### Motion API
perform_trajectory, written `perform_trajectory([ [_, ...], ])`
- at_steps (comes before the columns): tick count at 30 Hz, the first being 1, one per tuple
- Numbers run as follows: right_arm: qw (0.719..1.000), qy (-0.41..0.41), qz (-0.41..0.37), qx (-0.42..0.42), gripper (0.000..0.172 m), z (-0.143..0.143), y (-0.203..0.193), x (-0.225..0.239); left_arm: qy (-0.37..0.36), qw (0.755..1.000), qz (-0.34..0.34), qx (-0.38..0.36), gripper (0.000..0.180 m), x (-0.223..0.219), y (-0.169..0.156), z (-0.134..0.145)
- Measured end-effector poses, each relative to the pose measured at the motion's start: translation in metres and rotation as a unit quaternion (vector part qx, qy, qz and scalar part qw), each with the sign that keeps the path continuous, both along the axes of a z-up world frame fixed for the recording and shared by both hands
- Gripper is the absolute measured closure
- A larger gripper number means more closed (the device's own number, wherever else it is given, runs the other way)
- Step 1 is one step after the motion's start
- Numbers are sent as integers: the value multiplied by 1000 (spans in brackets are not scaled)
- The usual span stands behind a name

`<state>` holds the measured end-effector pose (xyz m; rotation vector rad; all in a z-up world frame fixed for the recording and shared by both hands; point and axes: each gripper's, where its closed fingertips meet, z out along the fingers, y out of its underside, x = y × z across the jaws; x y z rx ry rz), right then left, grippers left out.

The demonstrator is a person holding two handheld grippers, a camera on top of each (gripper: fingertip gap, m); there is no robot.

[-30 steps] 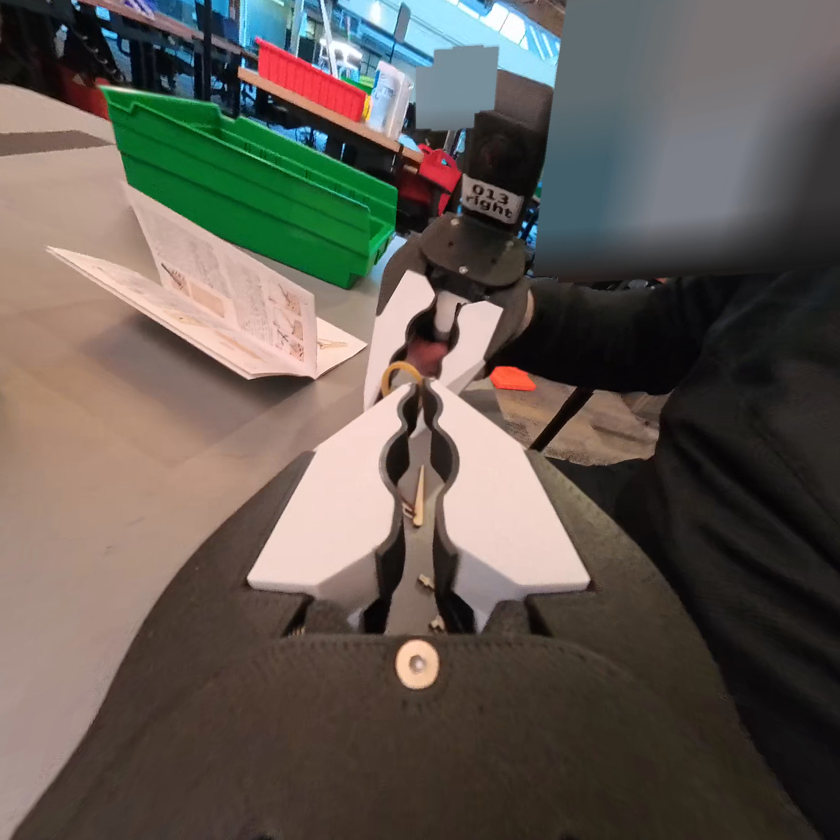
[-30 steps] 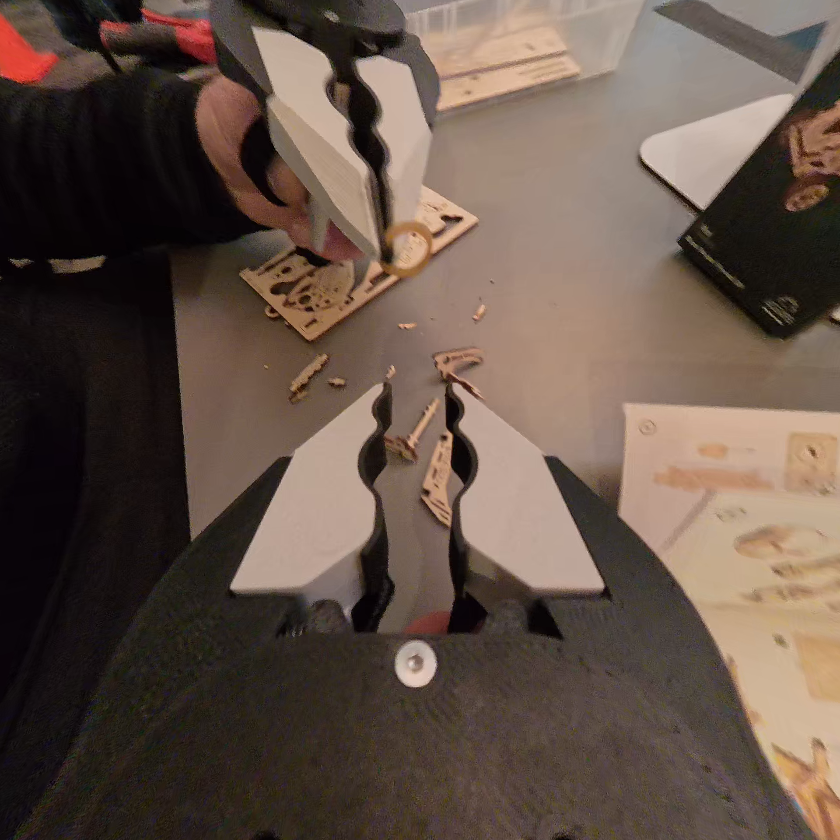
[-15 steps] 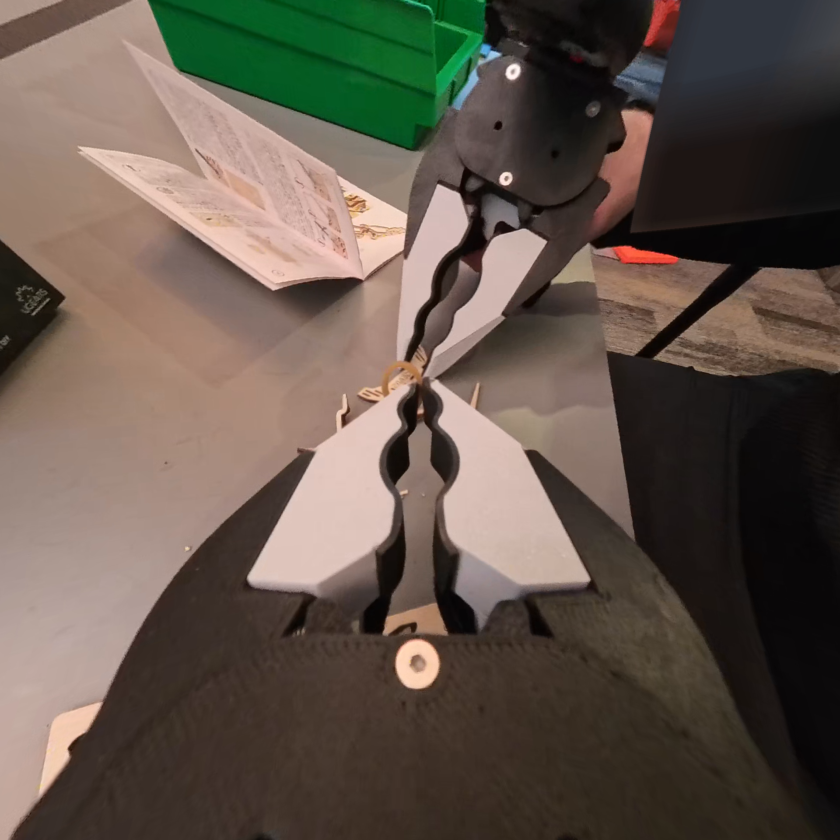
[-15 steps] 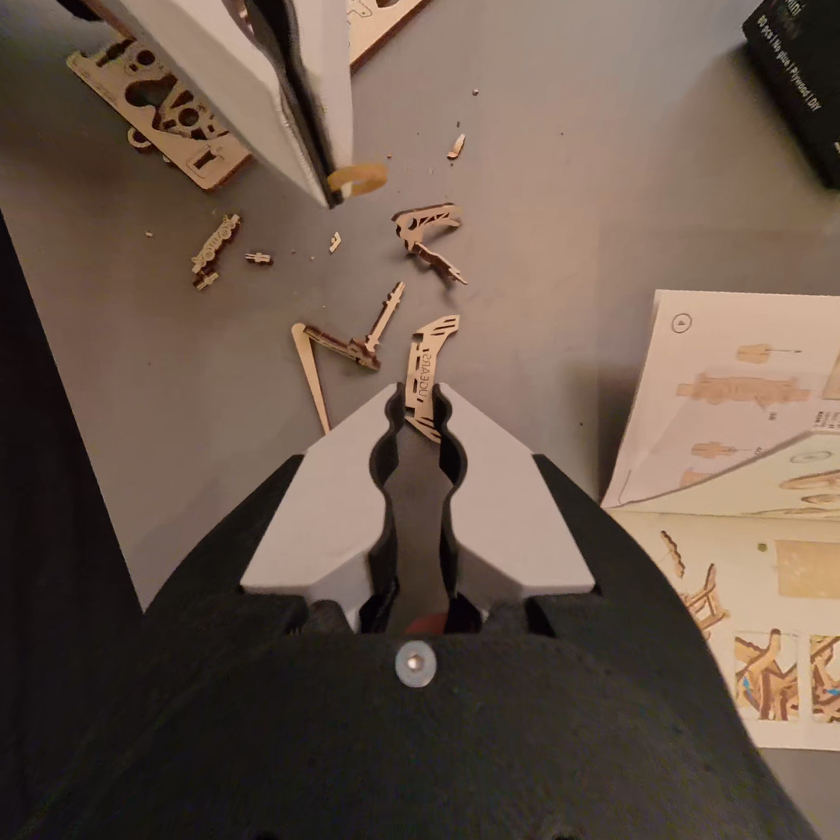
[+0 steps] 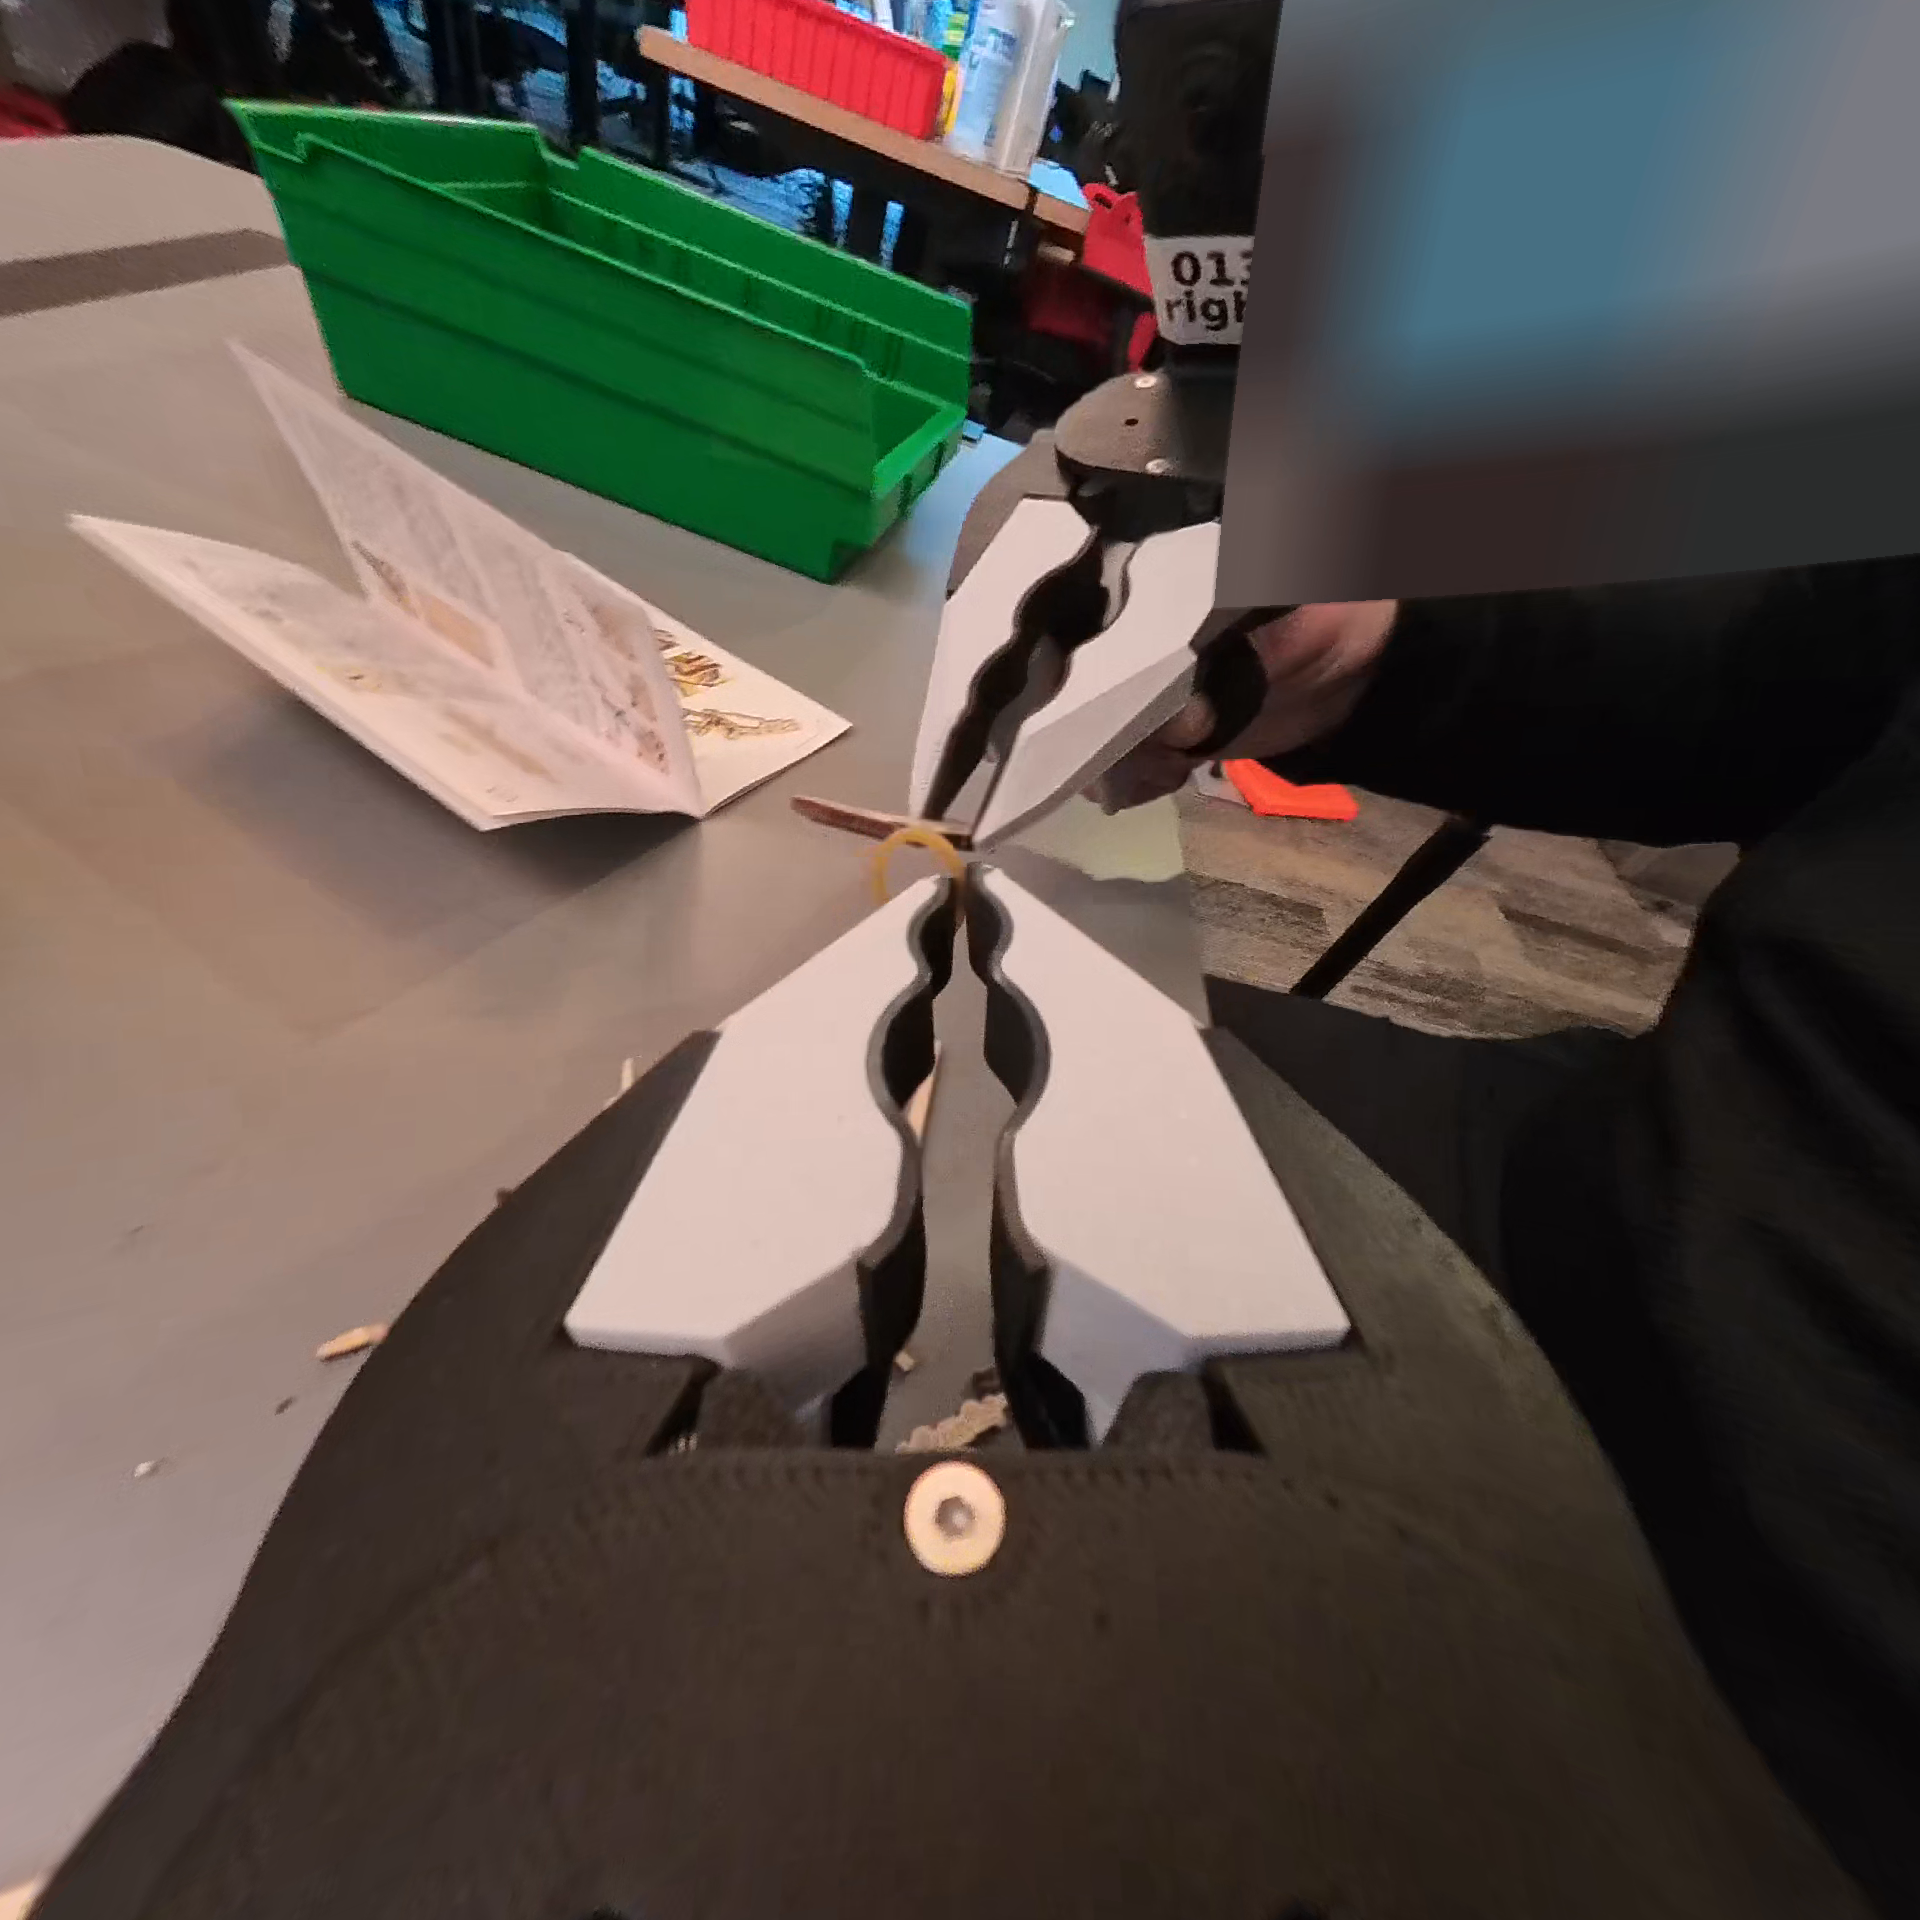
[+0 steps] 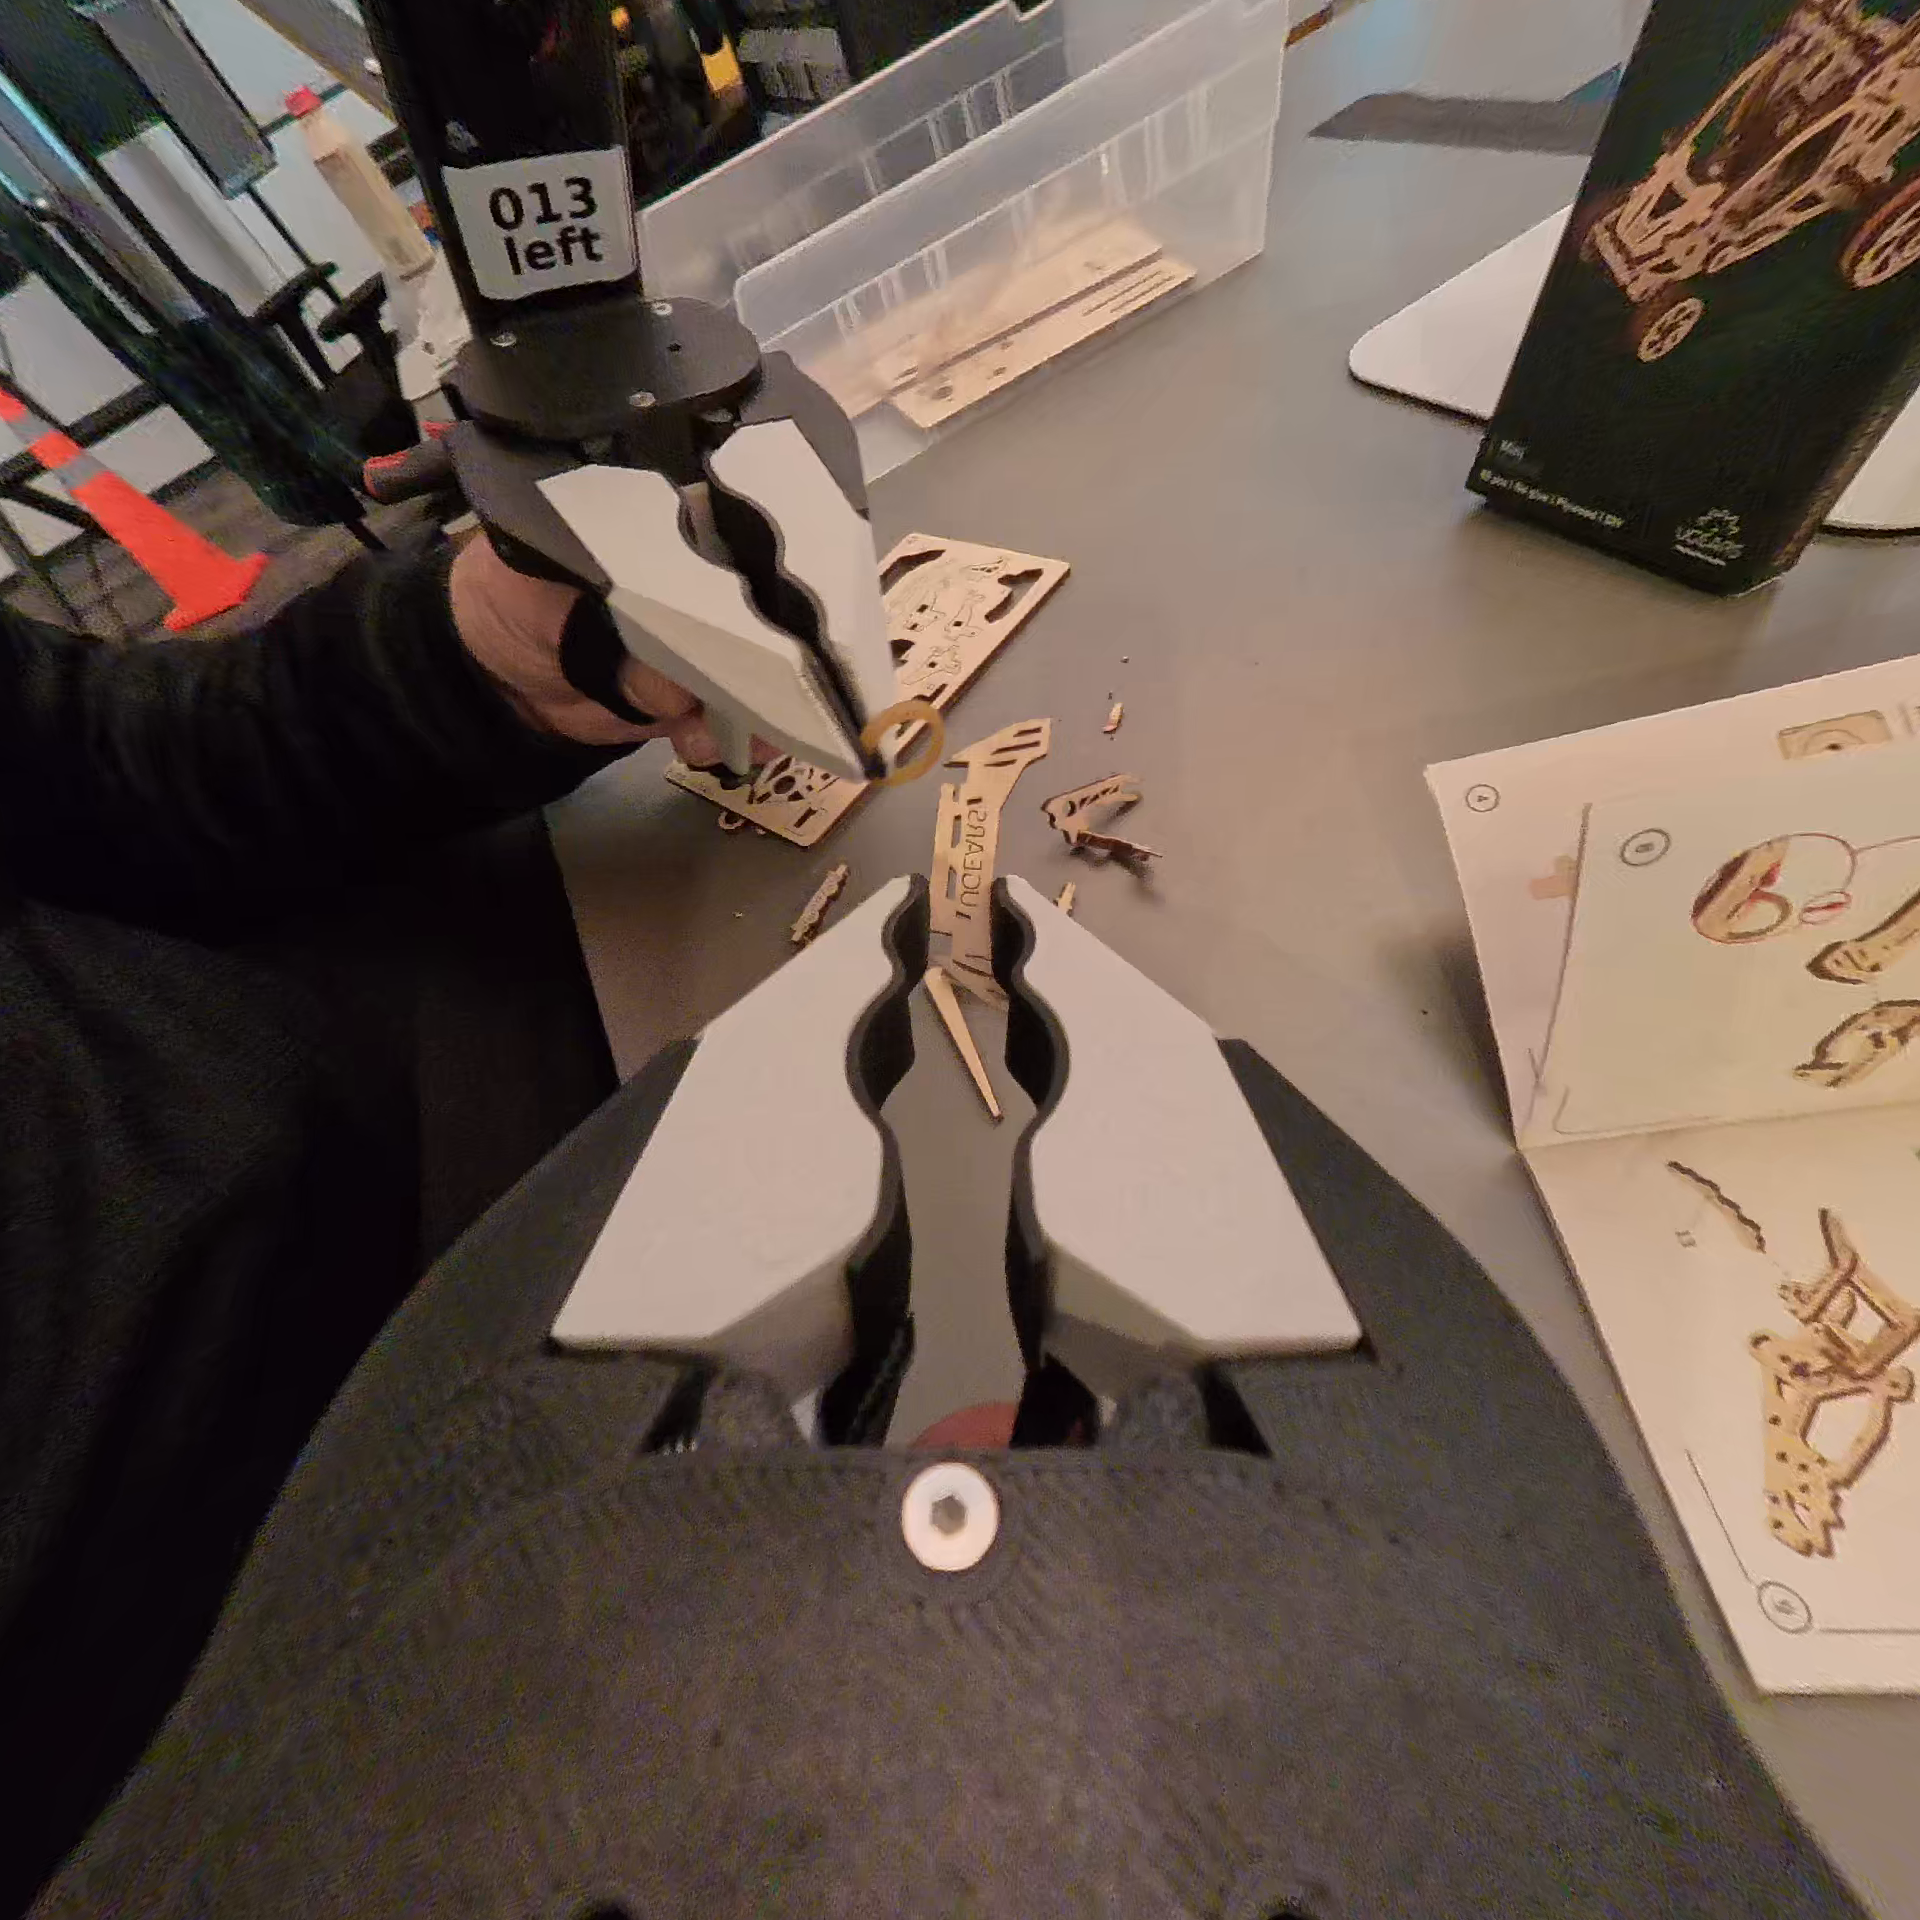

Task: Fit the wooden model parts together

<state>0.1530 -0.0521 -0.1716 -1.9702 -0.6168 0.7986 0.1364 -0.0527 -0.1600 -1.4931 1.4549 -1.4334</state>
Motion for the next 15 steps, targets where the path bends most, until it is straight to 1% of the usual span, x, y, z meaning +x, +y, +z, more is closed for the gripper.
perform_trajectory([
  [4, 999, -24, -9, 47, 163, 8, -3, -3, 25, 999, -27, -31, 180, 2, -11, -4],
  [6, 993, -82, -8, 86, 162, 9, -4, -3, 6, 997, -34, -64, 180, 3, -13, 2],
  [7, 991, -92, -6, 100, 162, 12, -5, -4, 1, 996, -40, -77, 180, 2, -14, 5],
  [9, 988, -106, -3, 114, 162, 15, -6, -4, 8, 995, -48, -82, 180, 2, -15, 4],
  [15, 981, -149, 11, 126, 162, 12, -9, -4, 9, 995, -47, -84, 180, 3, -14, 7],
])
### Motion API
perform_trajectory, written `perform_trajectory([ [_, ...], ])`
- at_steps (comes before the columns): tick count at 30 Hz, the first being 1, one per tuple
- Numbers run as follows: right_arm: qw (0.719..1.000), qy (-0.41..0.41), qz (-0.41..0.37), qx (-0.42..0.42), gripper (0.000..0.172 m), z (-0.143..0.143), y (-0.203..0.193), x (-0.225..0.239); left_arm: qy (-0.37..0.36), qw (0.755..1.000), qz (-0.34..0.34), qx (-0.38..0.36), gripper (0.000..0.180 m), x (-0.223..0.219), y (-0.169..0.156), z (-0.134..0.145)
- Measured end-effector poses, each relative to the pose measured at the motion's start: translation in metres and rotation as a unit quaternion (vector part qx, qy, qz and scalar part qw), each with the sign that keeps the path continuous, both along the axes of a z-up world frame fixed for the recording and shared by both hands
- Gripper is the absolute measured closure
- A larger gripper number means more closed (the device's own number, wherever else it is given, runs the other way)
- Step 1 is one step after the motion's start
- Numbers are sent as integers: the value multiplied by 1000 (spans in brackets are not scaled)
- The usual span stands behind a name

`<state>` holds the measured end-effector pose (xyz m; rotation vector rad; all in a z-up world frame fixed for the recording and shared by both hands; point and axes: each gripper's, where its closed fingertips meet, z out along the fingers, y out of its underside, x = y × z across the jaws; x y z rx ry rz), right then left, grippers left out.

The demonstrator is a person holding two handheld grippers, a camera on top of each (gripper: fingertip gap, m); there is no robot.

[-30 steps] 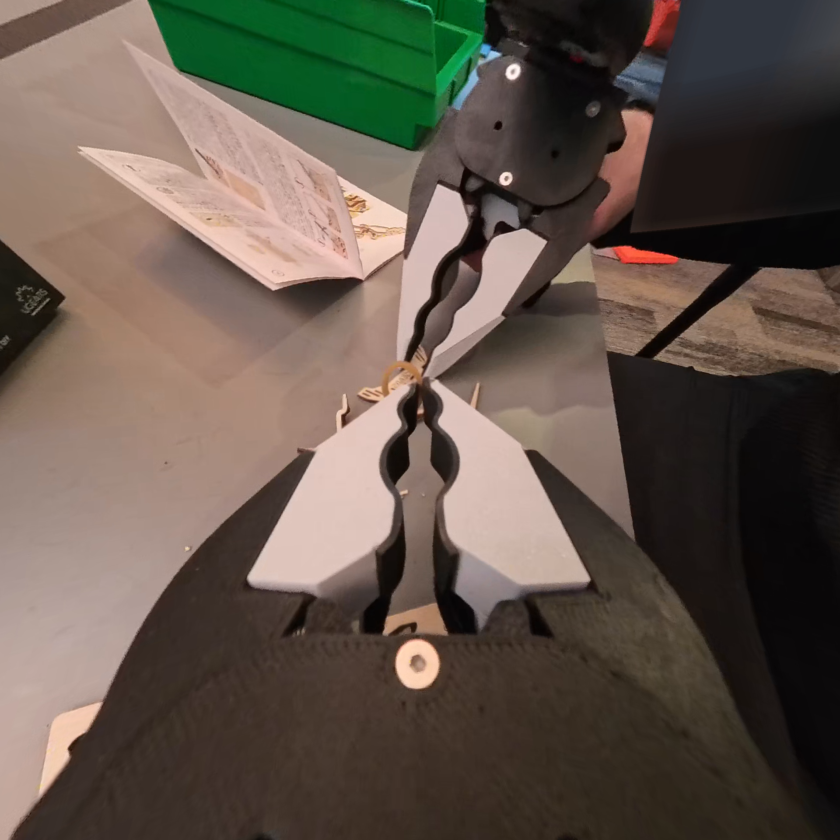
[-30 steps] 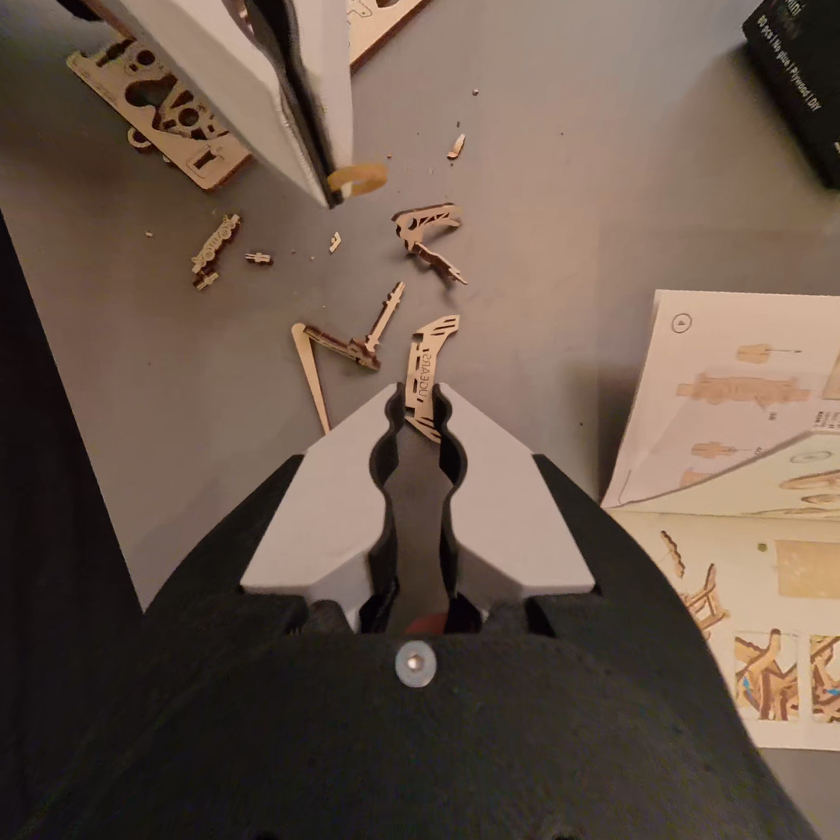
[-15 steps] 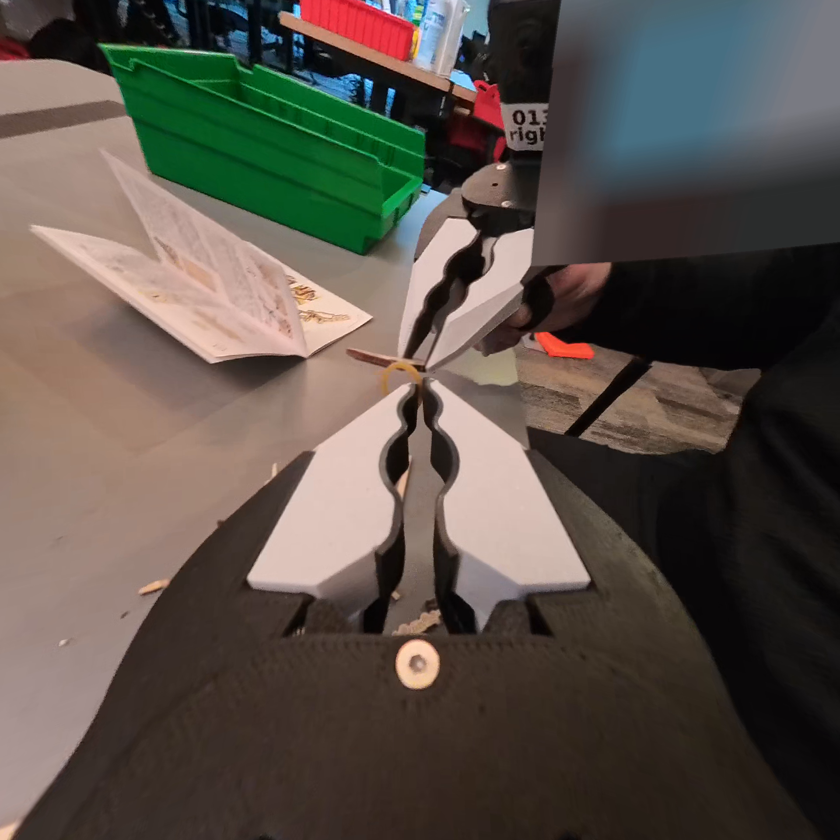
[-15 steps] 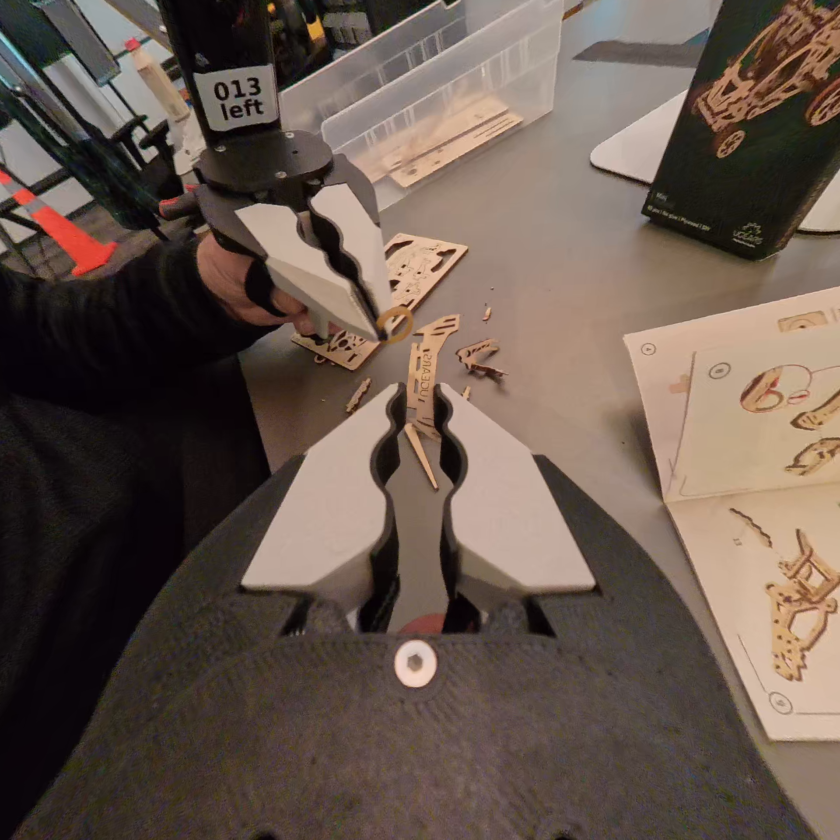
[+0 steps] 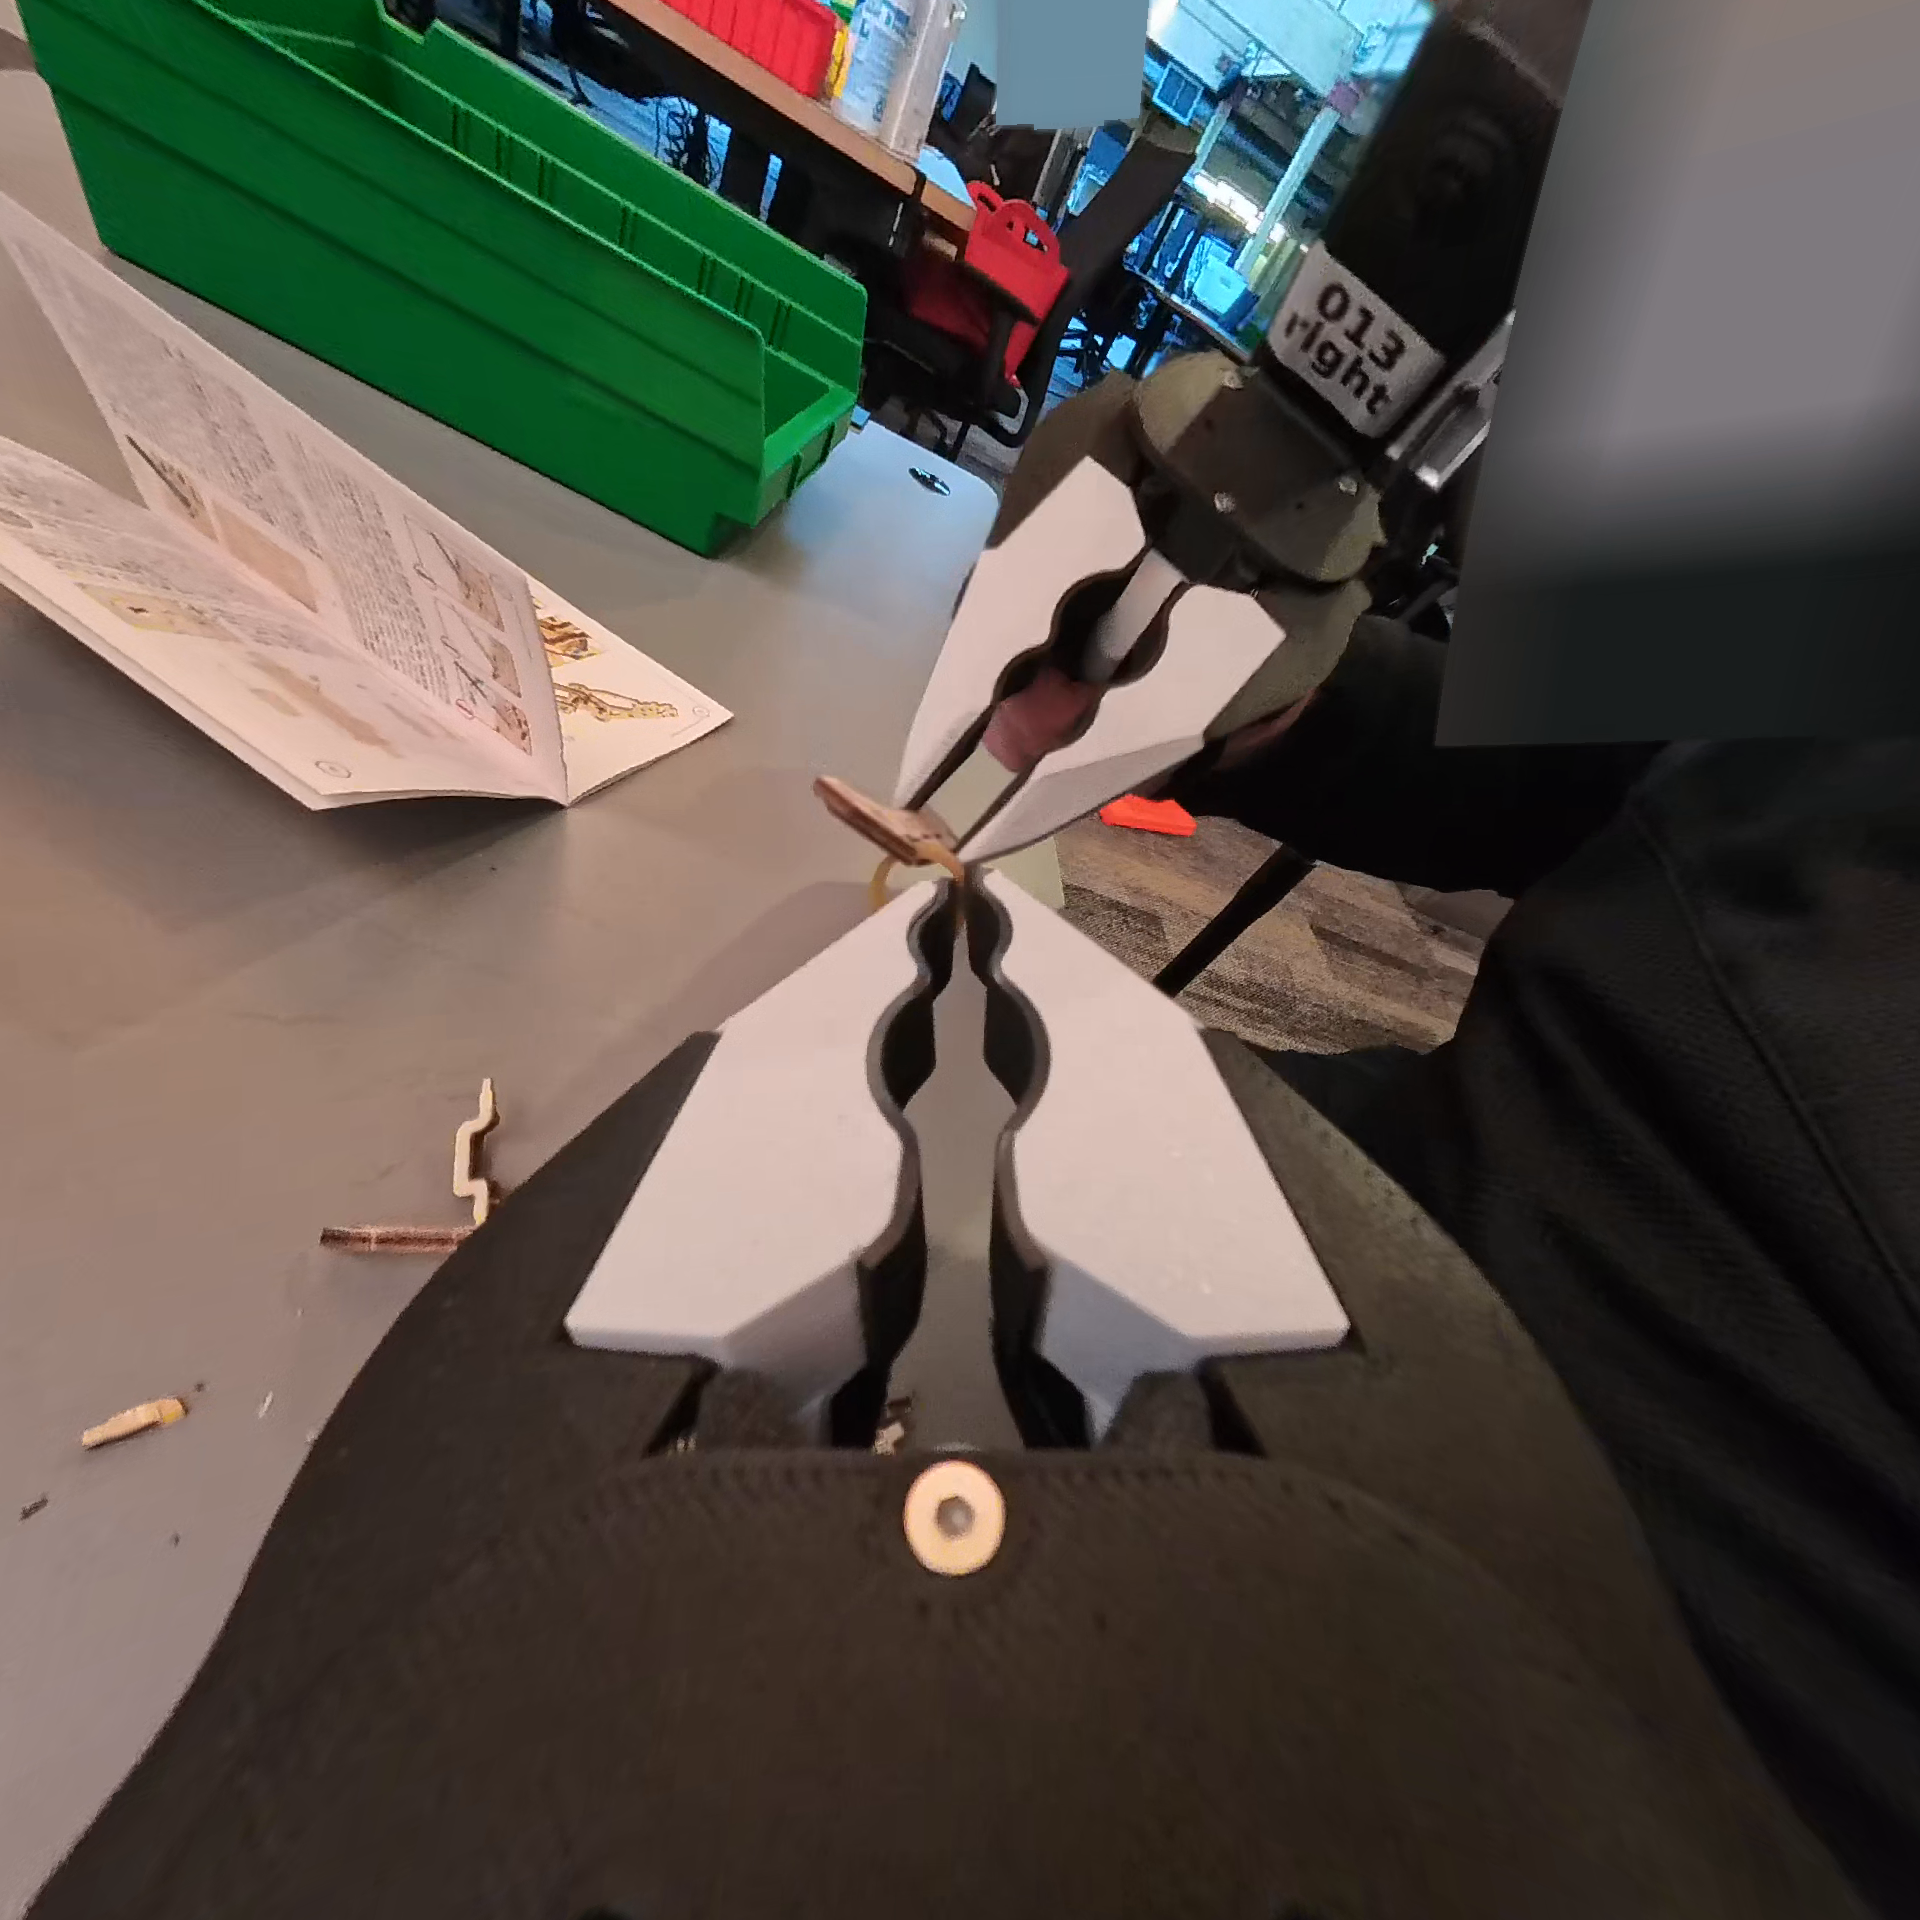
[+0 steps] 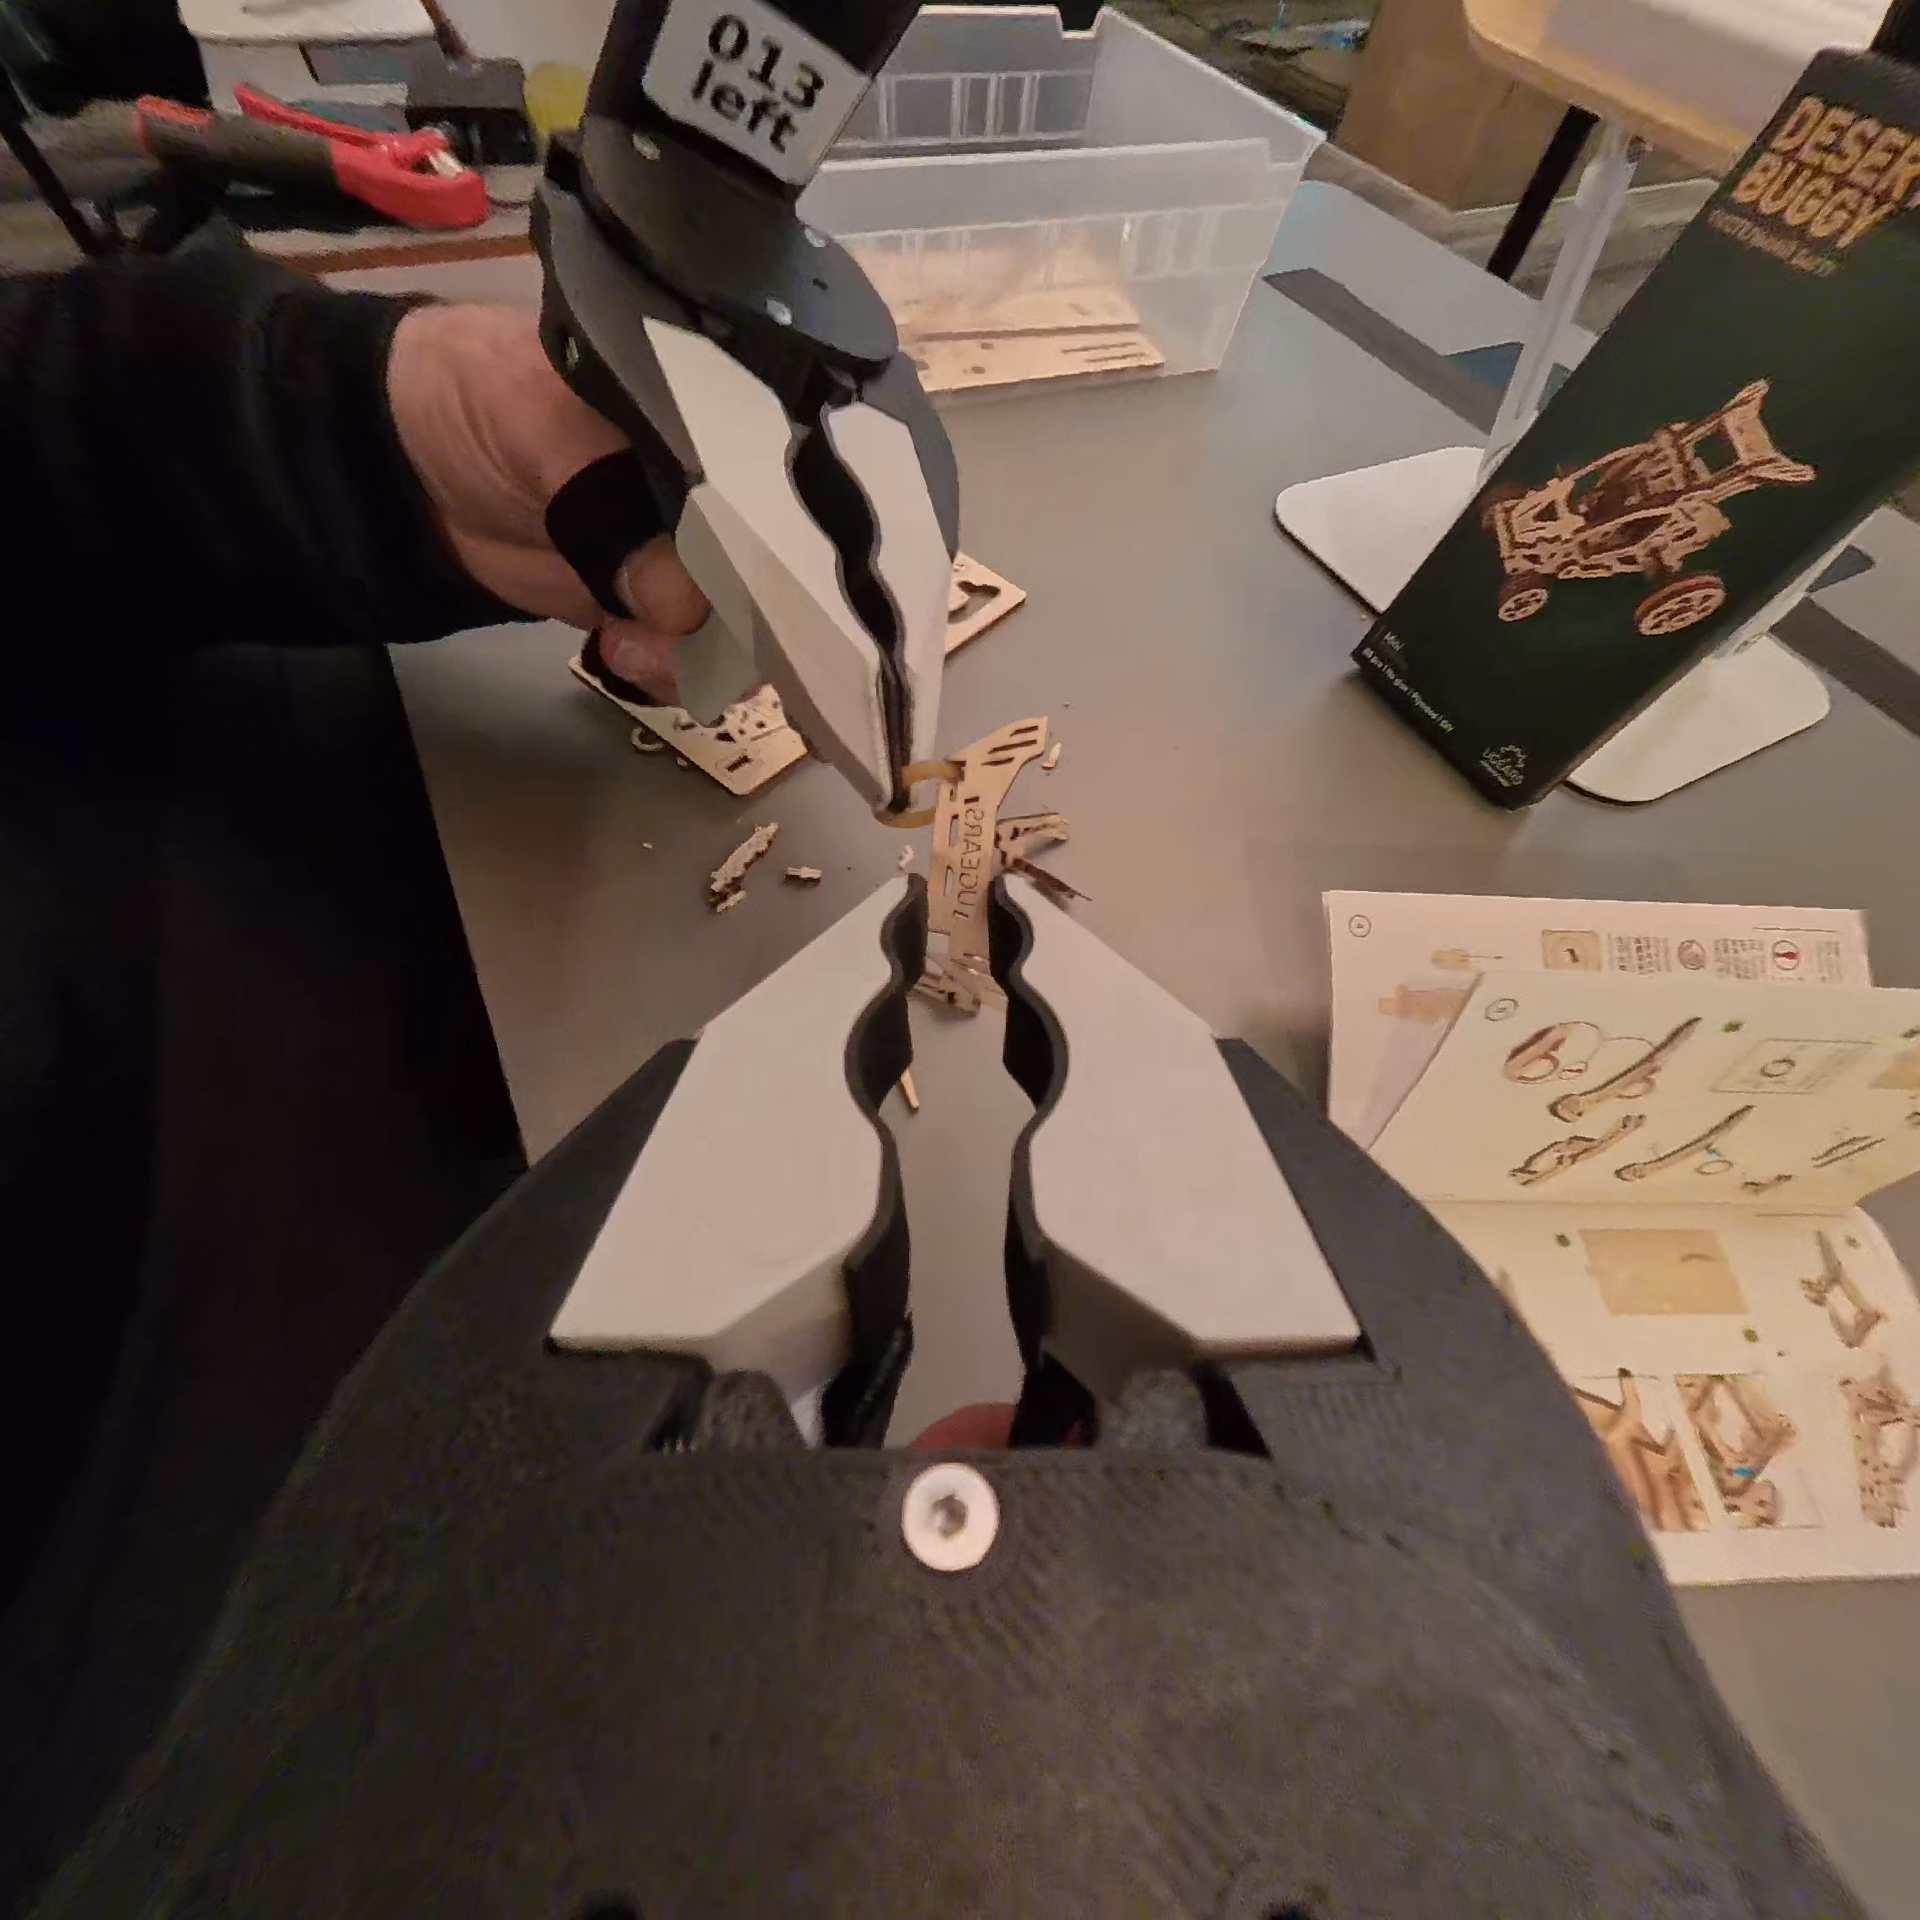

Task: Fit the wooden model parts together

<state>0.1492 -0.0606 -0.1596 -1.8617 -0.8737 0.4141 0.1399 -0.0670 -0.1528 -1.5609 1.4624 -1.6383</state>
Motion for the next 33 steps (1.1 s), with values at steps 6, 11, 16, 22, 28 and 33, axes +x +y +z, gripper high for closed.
perform_trajectory([
  [6, 1000, -15, -8, 12, 163, 0, 2, 2, 4, 1000, -7, 1, 180, 2, 0, 0],
  [11, 999, -21, -8, 26, 163, 2, 3, 1, 17, 1000, -12, -3, 180, 3, 0, -5],
  [16, 999, -21, -10, 38, 163, 5, 5, -1, 14, 1000, -15, -8, 174, 5, 1, -3],
  [22, 998, 6, -19, 54, 163, 10, 9, -1, 5, 1000, 11, 7, 166, 7, 8, 1],
  [28, 995, 72, -26, 69, 163, 21, 14, -1, -29, 999, 36, 23, 165, 3, 17, 15],
  [33, 990, 110, -29, 89, 162, 31, 19, -1, -49, 995, 67, 50, 169, -1, 27, 27],
])
